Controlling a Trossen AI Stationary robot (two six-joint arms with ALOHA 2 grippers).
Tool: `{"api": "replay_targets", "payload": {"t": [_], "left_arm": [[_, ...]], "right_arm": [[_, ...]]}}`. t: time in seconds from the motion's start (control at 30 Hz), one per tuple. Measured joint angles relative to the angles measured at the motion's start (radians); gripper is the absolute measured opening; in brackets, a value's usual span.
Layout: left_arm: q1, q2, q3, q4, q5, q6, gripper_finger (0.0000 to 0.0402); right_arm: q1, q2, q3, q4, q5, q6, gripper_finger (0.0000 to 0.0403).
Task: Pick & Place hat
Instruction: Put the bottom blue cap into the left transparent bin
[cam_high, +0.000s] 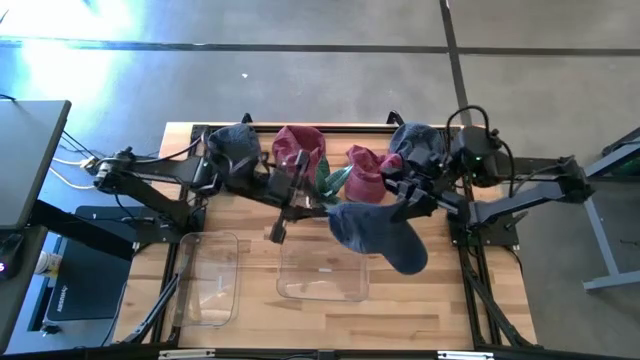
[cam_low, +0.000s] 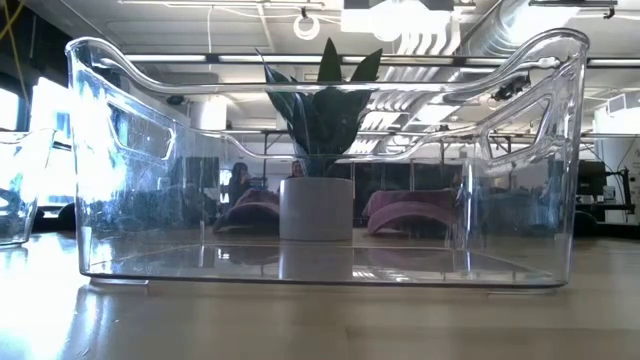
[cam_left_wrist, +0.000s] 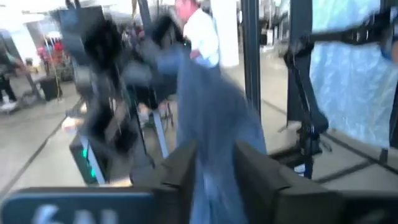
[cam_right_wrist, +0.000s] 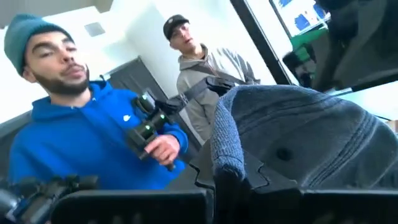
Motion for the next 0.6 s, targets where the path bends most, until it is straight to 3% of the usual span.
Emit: {"api": "replay_targets", "payload": {"t": [0.17,0.3,0.6], "left_arm": [[-0.001,0.031,0.103,-0.089,0.009,0.009,0.022],[0.013,0.041,0.113,-0.165,-0.013,-0.012,0.0277],[0.032,0.122,0.106,-0.191,0.076,-0.105,0.0294]], "right_arm": [[0.001,0.069,0.052,0.01,-0.071,-0.009,0.0013],[0.003,0.094,0.073,0.011,-0.106,-0.043,0.0007],[0.003,0.089,0.075,0.024,-0.122,-0.069,0.0013]]}}
